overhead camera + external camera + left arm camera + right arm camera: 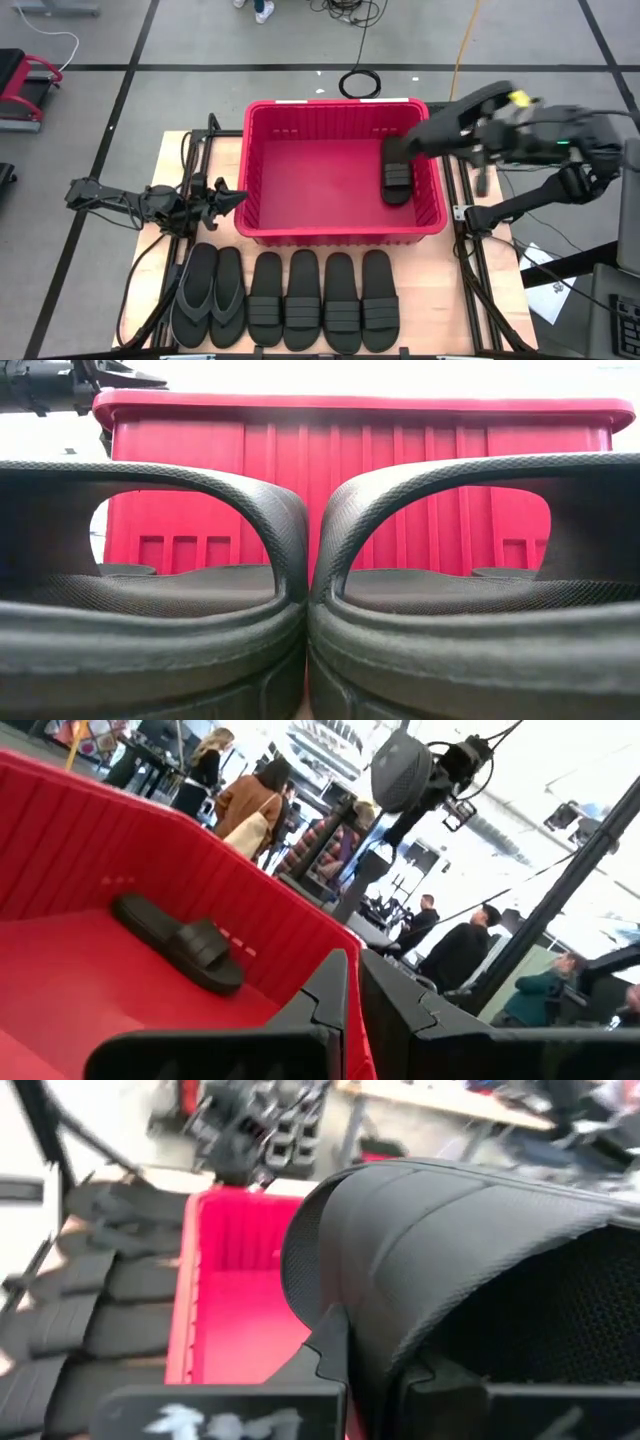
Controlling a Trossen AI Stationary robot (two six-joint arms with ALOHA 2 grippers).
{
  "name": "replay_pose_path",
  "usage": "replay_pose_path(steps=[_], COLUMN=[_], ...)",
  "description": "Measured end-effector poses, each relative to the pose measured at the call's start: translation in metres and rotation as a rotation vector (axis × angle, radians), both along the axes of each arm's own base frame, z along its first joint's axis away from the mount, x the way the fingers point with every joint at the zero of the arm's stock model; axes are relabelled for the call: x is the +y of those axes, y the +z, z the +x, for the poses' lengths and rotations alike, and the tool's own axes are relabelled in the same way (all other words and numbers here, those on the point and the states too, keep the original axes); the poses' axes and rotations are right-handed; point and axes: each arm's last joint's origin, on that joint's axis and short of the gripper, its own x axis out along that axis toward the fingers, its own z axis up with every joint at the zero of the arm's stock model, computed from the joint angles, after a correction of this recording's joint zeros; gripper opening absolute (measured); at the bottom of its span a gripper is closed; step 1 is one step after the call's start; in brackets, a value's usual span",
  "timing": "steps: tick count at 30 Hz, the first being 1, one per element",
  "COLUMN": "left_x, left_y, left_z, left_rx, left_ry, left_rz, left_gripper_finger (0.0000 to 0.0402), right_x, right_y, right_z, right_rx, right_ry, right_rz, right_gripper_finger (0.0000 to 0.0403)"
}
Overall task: Pick and place slides into bin
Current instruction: Put the black slide into the red bin
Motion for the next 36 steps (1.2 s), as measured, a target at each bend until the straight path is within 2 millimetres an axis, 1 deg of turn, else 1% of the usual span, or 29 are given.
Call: replay_pose_path(steps=[2,4,6,8,11,13,15,17,21,26,29,33,36], left_x=[0.000,0.000,0.000,-0.002,-0.004,-0.005,-0.006,-0.007,-0.007,-0.006,-0.005,-0.004,-0.003], left_y=[0.001,0.001,0.001,0.001,0.001,0.000,0.000,-0.001,-0.001,-0.001,-0.001,-0.002,-0.003], left_z=[0.000,0.000,0.000,0.000,0.000,0.000,0.001,0.001,0.000,0.001,0.001,0.001,0.001], left_rx=[-0.004,-0.002,-0.003,-0.005,-0.008,-0.003,0.004,0.007,0.007,0.011,0.015,0.030,0.044], left_ry=[0.003,0.005,-0.009,-0.053,-0.133,-0.174,-0.202,-0.215,-0.213,-0.185,-0.148,-0.101,-0.070], left_rz=[0.012,0.026,0.032,0.041,0.064,0.079,0.094,0.102,0.110,0.099,0.101,0.119,0.130], left_gripper_finger=[0.0026,0.0026,0.0026,0.0026,0.0026,0.0026,0.0026,0.0026,0.0026,0.0026,0.0026,0.0026,0.0026], right_x=[-0.005,-0.015,-0.031,-0.050,-0.083,-0.103,-0.120,-0.132,-0.153,-0.172,-0.182,-0.187,-0.190], right_y=[-0.003,-0.009,-0.016,-0.023,-0.035,-0.043,-0.055,-0.067,-0.094,-0.122,-0.143,-0.167,-0.182], right_z=[0.026,0.052,0.076,0.095,0.115,0.122,0.124,0.124,0.129,0.147,0.160,0.171,0.177], right_rx=[0.035,0.080,0.135,0.181,0.240,0.259,0.304,0.358,0.491,0.618,0.684,0.737,0.749], right_ry=[0.024,0.067,0.093,0.115,0.091,0.117,0.192,0.265,0.336,0.365,0.390,0.467,0.483], right_rz=[-0.018,-0.015,0.000,0.024,0.071,0.098,0.141,0.201,0.296,0.280,0.309,0.382,0.400], right_gripper_finger=[0.0004,0.0004,0.0004,0.0004,0.0004,0.0004,0.0004,0.0004,0.0004,0.0004,0.0004,0.0004,0.0004])
